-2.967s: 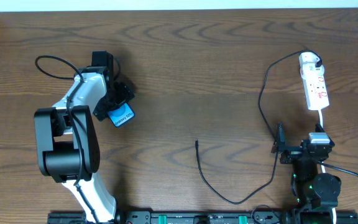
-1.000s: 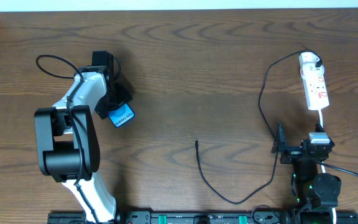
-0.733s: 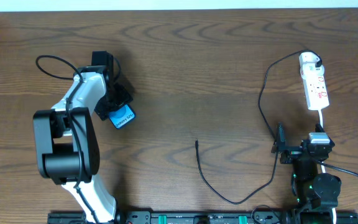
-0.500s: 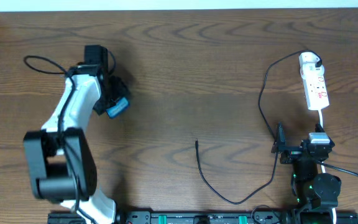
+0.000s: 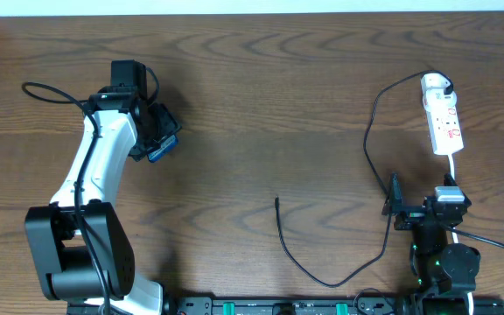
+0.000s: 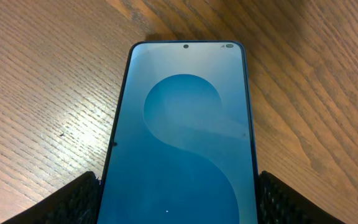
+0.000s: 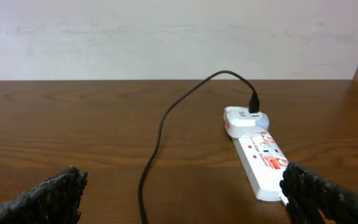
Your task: Plug charger to phone and switch on socket
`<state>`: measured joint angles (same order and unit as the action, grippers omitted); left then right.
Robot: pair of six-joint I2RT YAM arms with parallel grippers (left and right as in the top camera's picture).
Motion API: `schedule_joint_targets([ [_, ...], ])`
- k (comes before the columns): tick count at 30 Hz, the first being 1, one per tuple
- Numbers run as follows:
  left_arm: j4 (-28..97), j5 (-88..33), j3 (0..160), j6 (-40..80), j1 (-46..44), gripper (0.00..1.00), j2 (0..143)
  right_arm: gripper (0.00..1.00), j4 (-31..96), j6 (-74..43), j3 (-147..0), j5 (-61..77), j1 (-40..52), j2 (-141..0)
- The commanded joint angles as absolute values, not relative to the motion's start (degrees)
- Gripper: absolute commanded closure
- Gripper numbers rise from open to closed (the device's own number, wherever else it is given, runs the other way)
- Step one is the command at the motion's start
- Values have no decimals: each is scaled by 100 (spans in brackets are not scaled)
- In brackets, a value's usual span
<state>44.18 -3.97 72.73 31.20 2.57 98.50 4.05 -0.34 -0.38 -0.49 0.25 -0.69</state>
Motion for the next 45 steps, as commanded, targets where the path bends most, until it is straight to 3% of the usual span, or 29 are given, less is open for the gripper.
schedule_joint_targets([
  [1, 4429, -342, 7288, 3024, 283, 93, 9880, 1, 429, 47, -32, -93, 64, -32],
  [45, 4169, -355, 6866, 3041, 276, 93, 10934, 1, 429, 47, -32, -93, 64, -32],
])
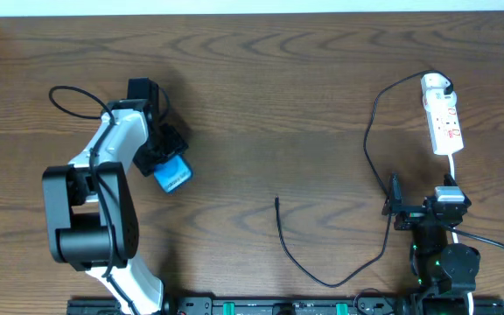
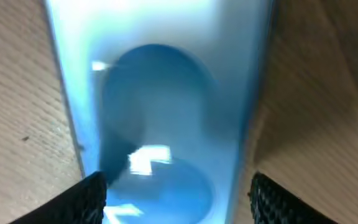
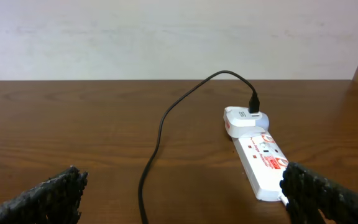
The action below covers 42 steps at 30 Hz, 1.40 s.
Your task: Plug charger to phone and switch on socket
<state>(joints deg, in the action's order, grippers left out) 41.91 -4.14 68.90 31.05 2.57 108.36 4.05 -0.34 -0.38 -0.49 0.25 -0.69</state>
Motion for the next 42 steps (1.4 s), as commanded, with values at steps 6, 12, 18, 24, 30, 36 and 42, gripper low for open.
schedule_joint_targets([
  [6, 4108, -346, 6866, 3070, 276, 93, 10940, 1, 429, 47, -32, -93, 64, -32],
  [12, 4104, -342, 6866, 3068, 276, 92, 10940, 1, 429, 47, -32, -93, 64, -32],
  [18, 4106, -342, 6869, 3068, 287, 67, 10940, 1, 429, 47, -32, -93, 64, -32],
  [24, 4106, -340, 6869, 3063, 287, 36, 10940, 1, 429, 47, -32, -93, 64, -32],
  [30, 4108, -38, 6869, 3046, 296, 12, 10940, 1, 429, 47, -32, -93, 64, -32],
  [36, 4130, -45, 6869, 3046, 480, 10, 10940, 1, 429, 47, -32, -93, 64, -32],
  [42, 4233, -45, 6869, 3044, 620, 10, 10940, 1, 429, 47, -32, -93, 64, -32],
])
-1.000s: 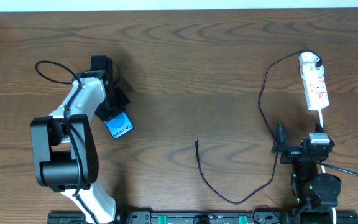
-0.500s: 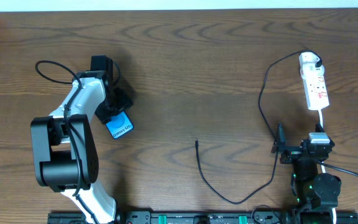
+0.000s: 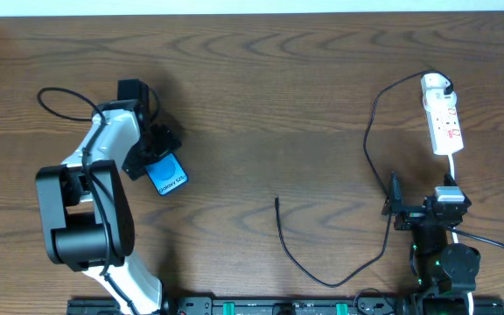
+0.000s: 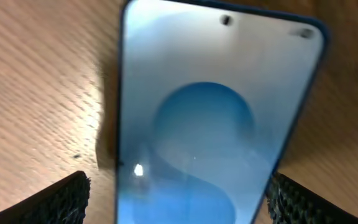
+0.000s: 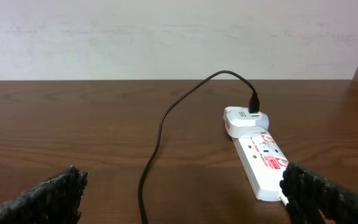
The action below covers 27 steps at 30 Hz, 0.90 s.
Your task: Plug charger to phone and switch on socket
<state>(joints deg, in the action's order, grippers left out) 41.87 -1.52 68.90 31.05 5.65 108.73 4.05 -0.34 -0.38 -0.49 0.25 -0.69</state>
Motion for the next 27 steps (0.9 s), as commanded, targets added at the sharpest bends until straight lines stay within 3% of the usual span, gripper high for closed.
schedule_joint_targets([
  [1, 4233, -47, 6869, 3044, 620, 10, 10940, 1, 429, 47, -32, -93, 64, -32],
  [17, 4213, -89, 6866, 2871, 604, 9, 10943, 1, 429, 47, -32, -93, 64, -32],
  [27, 4029, -495, 6866, 2724, 604, 3, 10943, 1, 429, 47, -32, -93, 64, -32],
])
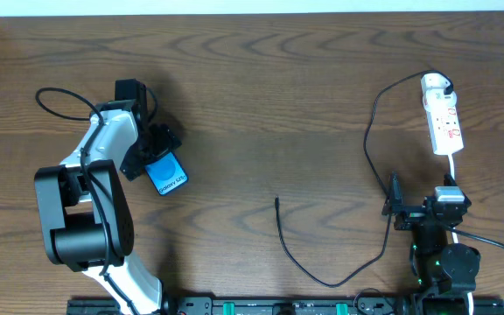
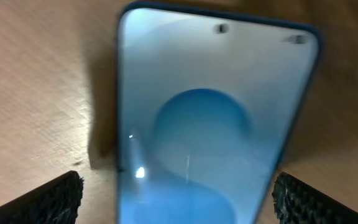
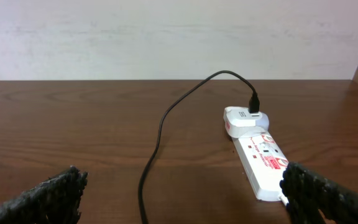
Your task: Plug charger to phone and switch on socket
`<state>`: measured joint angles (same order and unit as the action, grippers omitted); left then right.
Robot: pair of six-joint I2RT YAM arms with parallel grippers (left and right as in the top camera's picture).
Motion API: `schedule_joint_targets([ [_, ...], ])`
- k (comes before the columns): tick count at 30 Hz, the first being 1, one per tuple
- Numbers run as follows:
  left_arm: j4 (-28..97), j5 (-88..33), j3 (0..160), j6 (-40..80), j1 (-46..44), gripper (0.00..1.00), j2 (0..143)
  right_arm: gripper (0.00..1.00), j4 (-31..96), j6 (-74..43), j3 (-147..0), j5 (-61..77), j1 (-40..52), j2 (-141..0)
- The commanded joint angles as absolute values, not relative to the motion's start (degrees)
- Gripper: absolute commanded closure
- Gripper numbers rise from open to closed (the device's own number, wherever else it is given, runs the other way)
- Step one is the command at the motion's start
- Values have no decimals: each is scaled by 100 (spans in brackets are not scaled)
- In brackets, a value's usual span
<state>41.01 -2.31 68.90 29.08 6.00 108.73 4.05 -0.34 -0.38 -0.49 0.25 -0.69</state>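
The blue-screened phone (image 1: 166,173) lies flat on the wooden table (image 1: 261,96), left of centre. My left gripper (image 1: 150,156) is open around its near end; in the left wrist view the phone (image 2: 210,118) fills the space between the fingers (image 2: 51,199), with a gap on each side. The black charger cable (image 1: 367,131) runs from the white charger (image 3: 246,118), plugged into the white power strip (image 1: 444,122), to a loose end (image 1: 276,202) mid-table. My right gripper (image 3: 182,199) is open and holds nothing, short of the strip (image 3: 263,163).
The cable loops along the table's front edge near the right arm's base (image 1: 444,262). The left arm's own black lead (image 1: 55,94) curls at the far left. A pale wall (image 3: 166,37) stands behind the table.
My left gripper's fingers stand slightly wider from the phone's sides. The phone lies in the same place. The right arm and the cable have not moved.
First my left gripper was shut on the phone at the upper left. Then the phone was lower and more to the right, blurred in the wrist view. After that it lay flat with the fingers apart from it, as it does now. The right arm stayed still.
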Motion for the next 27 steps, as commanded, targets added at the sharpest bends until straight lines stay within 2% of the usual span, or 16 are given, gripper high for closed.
schedule_joint_targets([
  [1, 4016, -495, 6866, 2724, 604, 3, 10943, 1, 429, 47, -32, -93, 64, -32],
  [27, 3927, -491, 6805, 2724, 604, 3, 11161, 1, 429, 47, -32, -93, 64, -32],
])
